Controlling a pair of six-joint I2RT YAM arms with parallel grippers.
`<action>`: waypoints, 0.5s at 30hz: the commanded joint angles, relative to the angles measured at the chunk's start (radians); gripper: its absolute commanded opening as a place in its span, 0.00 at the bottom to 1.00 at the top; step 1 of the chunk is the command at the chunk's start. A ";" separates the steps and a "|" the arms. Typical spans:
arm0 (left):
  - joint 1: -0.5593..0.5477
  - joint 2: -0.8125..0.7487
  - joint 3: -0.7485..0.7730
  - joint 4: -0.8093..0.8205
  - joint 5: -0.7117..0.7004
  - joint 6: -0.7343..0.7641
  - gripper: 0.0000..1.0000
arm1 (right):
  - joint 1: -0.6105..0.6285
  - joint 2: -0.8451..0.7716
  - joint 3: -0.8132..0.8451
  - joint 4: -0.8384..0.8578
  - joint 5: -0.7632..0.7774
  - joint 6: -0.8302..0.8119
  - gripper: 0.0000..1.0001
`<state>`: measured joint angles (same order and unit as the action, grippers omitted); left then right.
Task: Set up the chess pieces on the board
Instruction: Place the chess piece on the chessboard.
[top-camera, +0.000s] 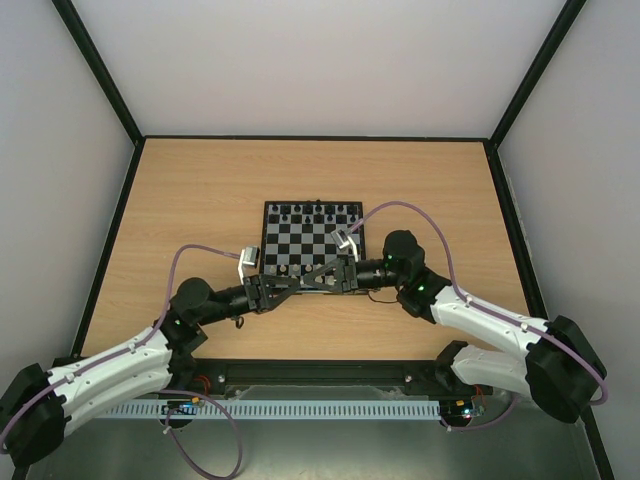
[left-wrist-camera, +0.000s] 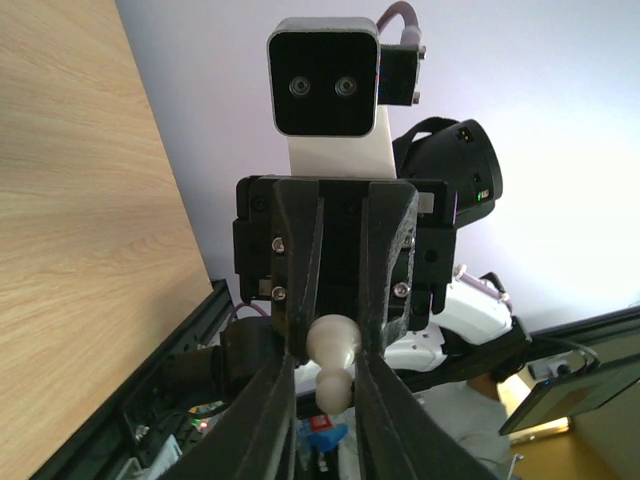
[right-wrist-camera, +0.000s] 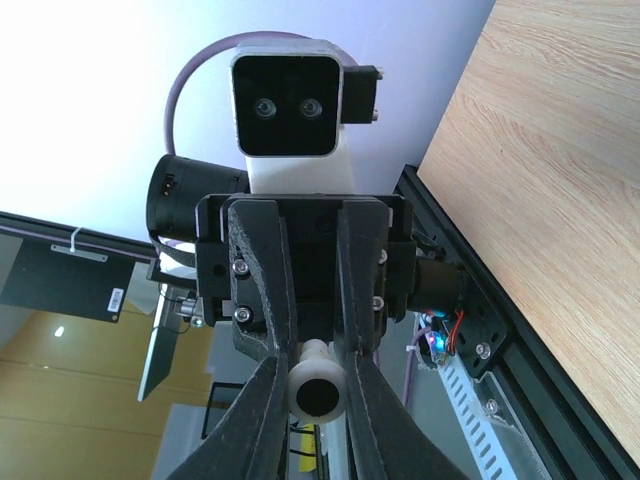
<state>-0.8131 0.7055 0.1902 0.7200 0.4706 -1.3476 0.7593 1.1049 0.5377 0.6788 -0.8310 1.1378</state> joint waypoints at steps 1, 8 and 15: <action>0.006 0.009 0.024 0.061 0.006 0.009 0.18 | -0.003 0.005 -0.010 0.042 -0.032 -0.007 0.11; 0.007 0.018 0.028 0.060 0.004 0.012 0.07 | -0.004 0.004 -0.018 0.040 -0.033 -0.010 0.11; 0.007 0.019 0.040 0.024 0.002 0.028 0.02 | -0.002 0.005 -0.020 0.033 -0.031 -0.014 0.18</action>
<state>-0.8127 0.7238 0.1955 0.7273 0.4706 -1.3453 0.7586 1.1076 0.5278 0.6804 -0.8371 1.1358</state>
